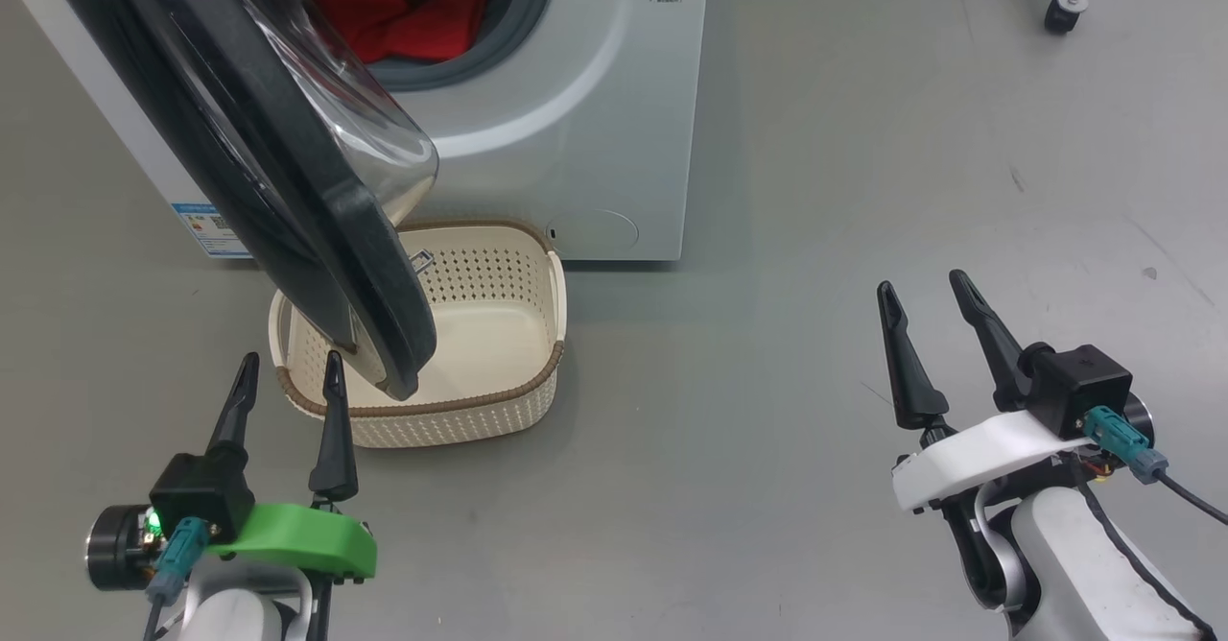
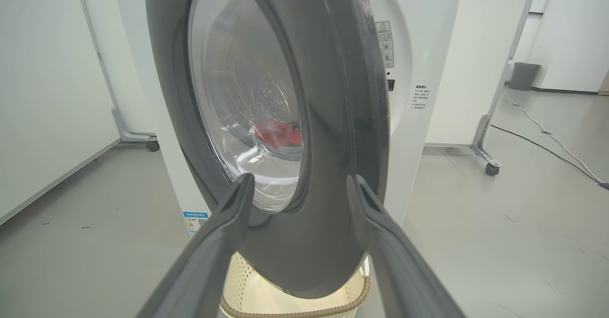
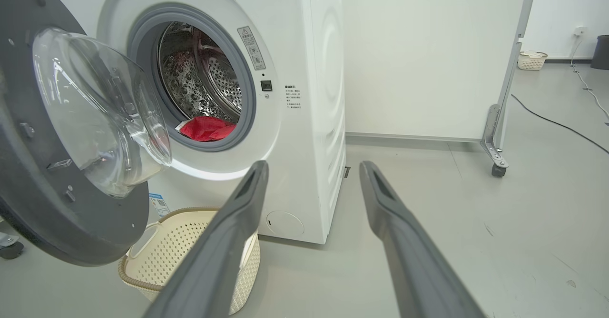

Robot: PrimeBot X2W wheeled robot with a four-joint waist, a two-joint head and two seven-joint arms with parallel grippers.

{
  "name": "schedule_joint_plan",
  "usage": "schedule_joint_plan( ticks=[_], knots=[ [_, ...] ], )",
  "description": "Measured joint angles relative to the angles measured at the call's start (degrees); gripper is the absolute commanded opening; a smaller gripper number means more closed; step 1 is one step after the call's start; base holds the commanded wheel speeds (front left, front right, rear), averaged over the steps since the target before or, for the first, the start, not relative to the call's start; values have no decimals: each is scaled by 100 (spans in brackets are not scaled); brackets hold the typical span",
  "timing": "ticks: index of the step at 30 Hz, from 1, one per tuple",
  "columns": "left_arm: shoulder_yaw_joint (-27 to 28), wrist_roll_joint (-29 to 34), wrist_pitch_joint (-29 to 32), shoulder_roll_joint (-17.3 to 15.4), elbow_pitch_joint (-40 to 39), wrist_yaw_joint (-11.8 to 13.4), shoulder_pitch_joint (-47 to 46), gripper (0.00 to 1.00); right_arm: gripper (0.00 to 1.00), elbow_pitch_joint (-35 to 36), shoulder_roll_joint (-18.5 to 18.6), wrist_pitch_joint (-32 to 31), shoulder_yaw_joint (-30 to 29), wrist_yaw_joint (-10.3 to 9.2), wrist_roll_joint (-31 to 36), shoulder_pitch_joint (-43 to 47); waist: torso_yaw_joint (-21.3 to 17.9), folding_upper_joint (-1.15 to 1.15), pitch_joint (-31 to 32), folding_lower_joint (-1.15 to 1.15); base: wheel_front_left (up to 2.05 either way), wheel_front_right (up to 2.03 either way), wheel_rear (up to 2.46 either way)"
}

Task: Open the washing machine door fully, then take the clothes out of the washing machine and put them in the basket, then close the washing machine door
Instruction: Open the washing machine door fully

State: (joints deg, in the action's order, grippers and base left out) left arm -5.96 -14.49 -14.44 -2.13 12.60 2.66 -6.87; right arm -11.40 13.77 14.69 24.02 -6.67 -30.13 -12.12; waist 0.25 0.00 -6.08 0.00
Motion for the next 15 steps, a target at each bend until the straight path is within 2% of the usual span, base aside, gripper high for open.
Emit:
schedule_joint_plan(
  ticks=[15],
  knots=[
    [20, 14, 0, 0, 27, -27, 0, 100, 100, 44, -137, 0, -227, 69, 178, 143, -31, 0, -22, 0, 0, 0, 0]
  ],
)
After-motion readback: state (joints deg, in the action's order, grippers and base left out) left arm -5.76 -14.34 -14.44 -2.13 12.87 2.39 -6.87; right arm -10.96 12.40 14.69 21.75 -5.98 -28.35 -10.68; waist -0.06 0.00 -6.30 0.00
